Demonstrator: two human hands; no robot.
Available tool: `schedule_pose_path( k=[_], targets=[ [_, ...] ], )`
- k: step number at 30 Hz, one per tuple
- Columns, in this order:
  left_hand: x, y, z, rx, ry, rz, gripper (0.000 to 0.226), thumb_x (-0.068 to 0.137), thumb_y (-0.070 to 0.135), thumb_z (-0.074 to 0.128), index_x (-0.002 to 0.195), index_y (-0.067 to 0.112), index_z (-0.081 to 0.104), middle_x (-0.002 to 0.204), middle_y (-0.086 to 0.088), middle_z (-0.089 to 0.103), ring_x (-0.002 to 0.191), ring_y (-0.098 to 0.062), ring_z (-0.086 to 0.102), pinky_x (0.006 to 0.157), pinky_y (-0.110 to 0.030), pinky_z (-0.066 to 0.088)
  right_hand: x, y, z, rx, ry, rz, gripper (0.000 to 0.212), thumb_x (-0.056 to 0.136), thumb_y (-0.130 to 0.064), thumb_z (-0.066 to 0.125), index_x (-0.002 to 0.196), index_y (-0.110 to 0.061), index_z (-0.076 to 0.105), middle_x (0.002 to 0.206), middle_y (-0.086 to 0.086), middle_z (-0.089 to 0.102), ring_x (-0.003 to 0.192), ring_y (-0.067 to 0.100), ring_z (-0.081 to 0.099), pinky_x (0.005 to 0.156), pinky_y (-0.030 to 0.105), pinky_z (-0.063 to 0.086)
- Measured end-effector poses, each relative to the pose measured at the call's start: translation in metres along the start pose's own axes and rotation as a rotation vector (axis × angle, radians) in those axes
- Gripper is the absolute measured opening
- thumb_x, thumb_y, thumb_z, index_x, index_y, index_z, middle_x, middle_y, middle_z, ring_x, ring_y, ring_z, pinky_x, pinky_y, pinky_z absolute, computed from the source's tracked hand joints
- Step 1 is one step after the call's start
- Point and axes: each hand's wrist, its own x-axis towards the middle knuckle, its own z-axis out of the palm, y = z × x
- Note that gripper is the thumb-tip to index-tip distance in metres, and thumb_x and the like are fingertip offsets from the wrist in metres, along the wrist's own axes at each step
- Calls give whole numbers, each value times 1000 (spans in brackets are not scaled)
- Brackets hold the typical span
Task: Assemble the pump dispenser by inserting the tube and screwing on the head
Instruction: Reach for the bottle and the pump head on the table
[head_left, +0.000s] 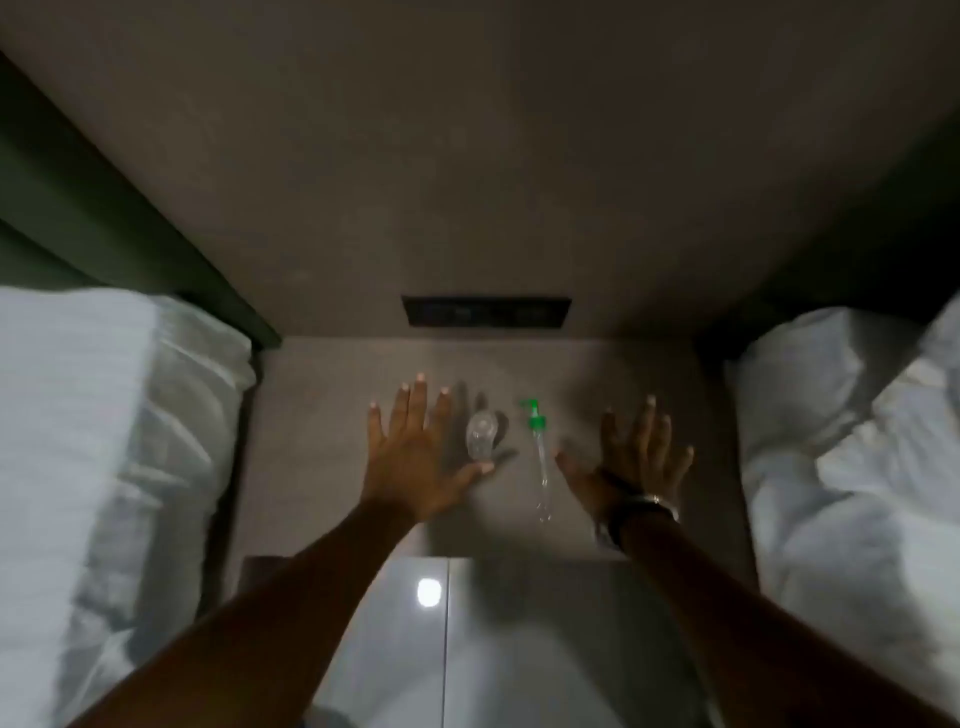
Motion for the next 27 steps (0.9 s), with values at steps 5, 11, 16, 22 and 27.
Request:
schedule_pose_path(
  k=[5, 11, 16, 22, 27],
  targets=[
    [38, 10, 95, -163, 78, -158, 107, 59, 98, 26, 143, 31, 23, 159, -10, 1, 145, -30, 3, 107, -58, -9, 92, -36, 76, 24, -9, 72, 75, 75, -80, 39, 132, -32, 46, 161, 8, -13, 146, 38, -8, 112, 68, -5],
    [36, 15, 138, -452, 216, -222, 71, 66, 86, 42, 117, 38, 54, 160, -3, 8, 144, -26, 10, 108, -60, -1, 137, -57, 109, -69, -65, 99, 48, 81, -63, 52, 105, -23, 66, 161, 10, 6, 145, 43, -3, 110, 72, -5],
    [39, 12, 137, -524, 209, -216, 60, 66, 76, 55, 114, 41, 55, 160, -1, 4, 144, -24, 5, 108, -59, -2, 150, -61, 113, -83, -23, 100, 32, 82, -43, 57, 102, -20, 66, 156, 11, 23, 145, 40, 5, 111, 73, 0],
    [44, 3, 127, -608, 135, -172, 58, 64, 74, 59, 111, 42, 58, 160, -2, -3, 145, -25, -5, 109, -56, -6, 154, -68, 69, 475, -41, 83, 43, 92, -40, 50, 131, -23, 49, 148, 15, 40, 137, 36, 32, 111, 48, 26],
    [53, -7, 118, -636, 19, -93, 53, 65, 52, 77, 113, 40, 60, 159, 0, 2, 142, -19, -8, 109, -51, -11, 133, -70, 15, 1335, 98, 42, 44, 67, -46, 72, 103, -21, 71, 106, 8, 70, 93, 23, 66, 91, 39, 48]
  ],
)
